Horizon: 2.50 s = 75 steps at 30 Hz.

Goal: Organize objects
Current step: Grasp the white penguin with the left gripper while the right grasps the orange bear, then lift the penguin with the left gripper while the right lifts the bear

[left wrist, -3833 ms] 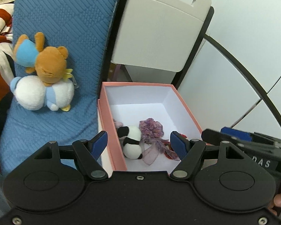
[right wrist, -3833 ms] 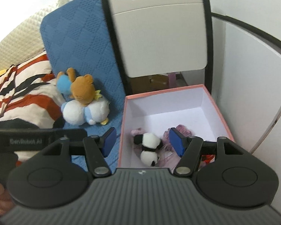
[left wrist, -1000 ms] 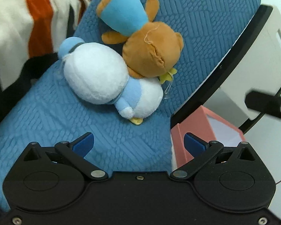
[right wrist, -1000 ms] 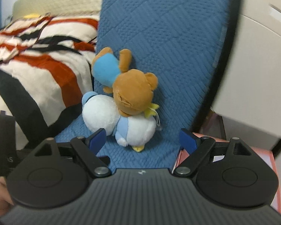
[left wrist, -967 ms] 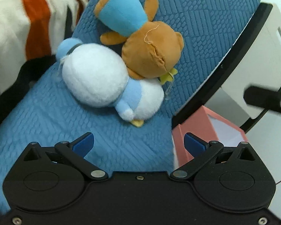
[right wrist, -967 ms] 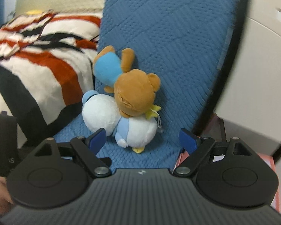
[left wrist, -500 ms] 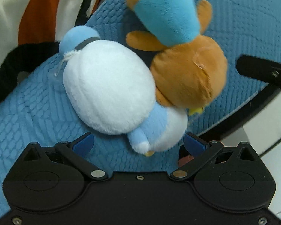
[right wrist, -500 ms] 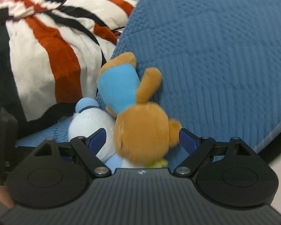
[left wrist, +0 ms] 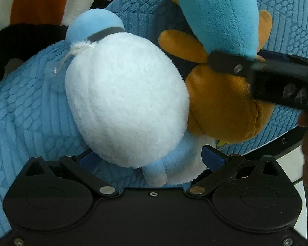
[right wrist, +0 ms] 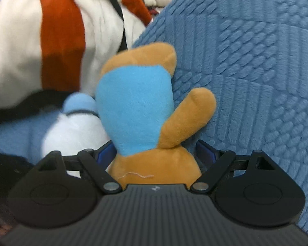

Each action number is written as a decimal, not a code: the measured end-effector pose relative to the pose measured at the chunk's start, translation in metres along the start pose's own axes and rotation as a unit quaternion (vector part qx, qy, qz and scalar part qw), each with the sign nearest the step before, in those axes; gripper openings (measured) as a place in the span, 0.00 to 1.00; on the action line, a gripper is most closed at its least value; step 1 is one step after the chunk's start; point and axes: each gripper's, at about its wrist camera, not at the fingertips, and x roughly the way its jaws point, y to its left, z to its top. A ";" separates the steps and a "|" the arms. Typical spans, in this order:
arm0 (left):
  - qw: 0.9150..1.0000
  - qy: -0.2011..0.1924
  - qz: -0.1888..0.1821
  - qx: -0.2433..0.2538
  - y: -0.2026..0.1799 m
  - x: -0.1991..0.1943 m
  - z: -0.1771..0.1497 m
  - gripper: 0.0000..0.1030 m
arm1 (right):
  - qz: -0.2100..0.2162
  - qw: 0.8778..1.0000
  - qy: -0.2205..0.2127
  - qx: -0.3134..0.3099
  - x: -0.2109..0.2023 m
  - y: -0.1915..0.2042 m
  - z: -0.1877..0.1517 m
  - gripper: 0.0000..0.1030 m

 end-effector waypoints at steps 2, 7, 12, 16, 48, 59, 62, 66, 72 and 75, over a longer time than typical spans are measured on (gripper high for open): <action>1.000 -0.002 -0.002 -0.009 0.001 0.001 0.002 0.99 | -0.006 1.000 -0.003 -0.020 0.003 0.006 -0.004 0.77; 1.000 -0.001 -0.005 -0.024 0.005 0.006 0.005 0.99 | -0.009 1.000 0.002 0.006 -0.003 -0.001 -0.006 0.57; 0.999 -0.001 -0.008 -0.034 0.005 0.010 0.007 0.99 | -0.029 0.999 -0.008 0.029 -0.023 -0.009 -0.014 0.56; 0.999 0.007 -0.015 -0.050 0.008 0.014 0.010 0.99 | -0.047 0.997 -0.011 0.066 -0.041 -0.020 -0.027 0.56; 1.000 -0.022 0.002 -0.006 -0.004 -0.052 0.017 0.40 | -0.041 0.969 0.025 0.242 -0.084 -0.001 -0.129 0.56; 0.990 0.013 -0.025 -0.135 0.002 0.007 0.008 0.94 | -0.043 0.969 0.030 0.243 -0.100 -0.005 -0.140 0.57; 0.985 0.001 -0.041 -0.166 -0.001 0.010 0.007 0.95 | -0.042 0.966 0.031 0.255 -0.098 -0.006 -0.144 0.57; 0.981 -0.010 -0.044 -0.190 -0.004 0.021 0.005 0.95 | -0.030 0.959 0.032 0.279 -0.095 -0.005 -0.152 0.57; 0.972 -0.017 -0.048 -0.230 -0.005 0.043 0.004 0.95 | -0.031 0.952 0.037 0.303 -0.082 0.000 -0.155 0.57; 0.970 -0.017 -0.044 -0.237 -0.006 0.053 0.007 0.95 | -0.028 0.947 0.044 0.318 -0.077 0.001 -0.161 0.57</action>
